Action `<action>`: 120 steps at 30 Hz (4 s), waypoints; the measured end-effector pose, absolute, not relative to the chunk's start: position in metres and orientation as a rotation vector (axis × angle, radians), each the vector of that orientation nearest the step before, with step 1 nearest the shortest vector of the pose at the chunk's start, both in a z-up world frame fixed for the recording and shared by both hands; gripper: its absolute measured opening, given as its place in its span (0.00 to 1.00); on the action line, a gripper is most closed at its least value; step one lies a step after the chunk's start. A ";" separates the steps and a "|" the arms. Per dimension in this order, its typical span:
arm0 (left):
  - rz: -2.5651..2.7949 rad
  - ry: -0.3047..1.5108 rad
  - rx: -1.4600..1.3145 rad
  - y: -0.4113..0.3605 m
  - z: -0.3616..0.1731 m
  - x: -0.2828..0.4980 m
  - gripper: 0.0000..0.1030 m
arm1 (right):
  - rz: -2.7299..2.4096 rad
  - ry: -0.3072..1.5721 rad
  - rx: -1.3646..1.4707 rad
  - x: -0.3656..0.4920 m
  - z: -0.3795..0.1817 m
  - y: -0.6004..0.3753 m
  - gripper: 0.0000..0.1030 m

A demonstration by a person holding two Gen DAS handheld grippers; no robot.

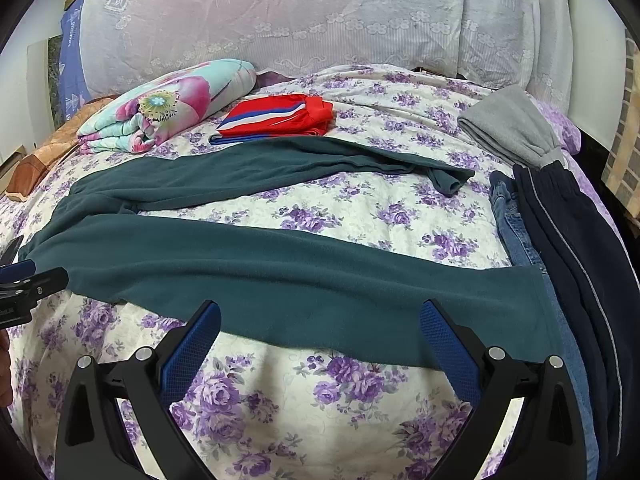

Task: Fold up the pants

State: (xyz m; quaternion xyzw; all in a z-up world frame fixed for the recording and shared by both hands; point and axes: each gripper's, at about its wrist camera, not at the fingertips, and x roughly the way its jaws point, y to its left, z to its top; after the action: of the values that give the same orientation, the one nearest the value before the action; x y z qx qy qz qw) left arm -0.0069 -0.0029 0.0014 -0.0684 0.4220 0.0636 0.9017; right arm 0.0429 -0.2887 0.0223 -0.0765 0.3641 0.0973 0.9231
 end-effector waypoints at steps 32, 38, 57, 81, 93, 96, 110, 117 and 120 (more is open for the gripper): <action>0.134 0.894 -0.142 -0.005 -0.003 -0.006 0.96 | 0.205 0.761 -0.147 0.044 0.020 -0.287 0.97; 0.134 0.897 -0.141 -0.005 -0.003 -0.006 0.96 | 0.202 0.766 -0.141 0.045 0.018 -0.290 0.97; 0.128 0.907 -0.162 0.007 -0.001 -0.004 0.96 | 0.153 0.767 -0.132 0.045 0.019 -0.302 0.97; 0.311 1.087 -0.194 0.205 -0.033 0.063 0.50 | 0.101 0.785 -0.112 0.046 0.014 -0.317 0.97; 0.495 0.993 -0.059 0.203 -0.009 0.061 0.12 | 0.041 0.817 -0.073 0.054 0.016 -0.341 0.97; 0.647 1.033 0.057 0.204 -0.017 0.061 0.33 | -0.075 0.825 -0.038 0.053 0.017 -0.380 0.97; 0.311 0.963 -0.278 0.147 -0.013 0.000 0.75 | -0.092 0.943 0.353 0.085 -0.031 -0.455 0.85; 0.353 1.004 -0.321 0.157 -0.028 0.012 0.77 | -0.081 0.862 0.370 0.067 0.001 -0.481 0.03; 0.377 1.002 -0.313 0.159 -0.023 0.005 0.76 | -0.127 0.870 0.351 0.053 0.007 -0.501 0.03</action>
State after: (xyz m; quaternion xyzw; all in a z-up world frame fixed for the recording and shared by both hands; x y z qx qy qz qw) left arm 0.0051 0.1595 -0.0231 -0.1485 0.4753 0.1787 0.8486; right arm 0.0529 -0.5006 0.0071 0.1689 0.4189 -0.0611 0.8901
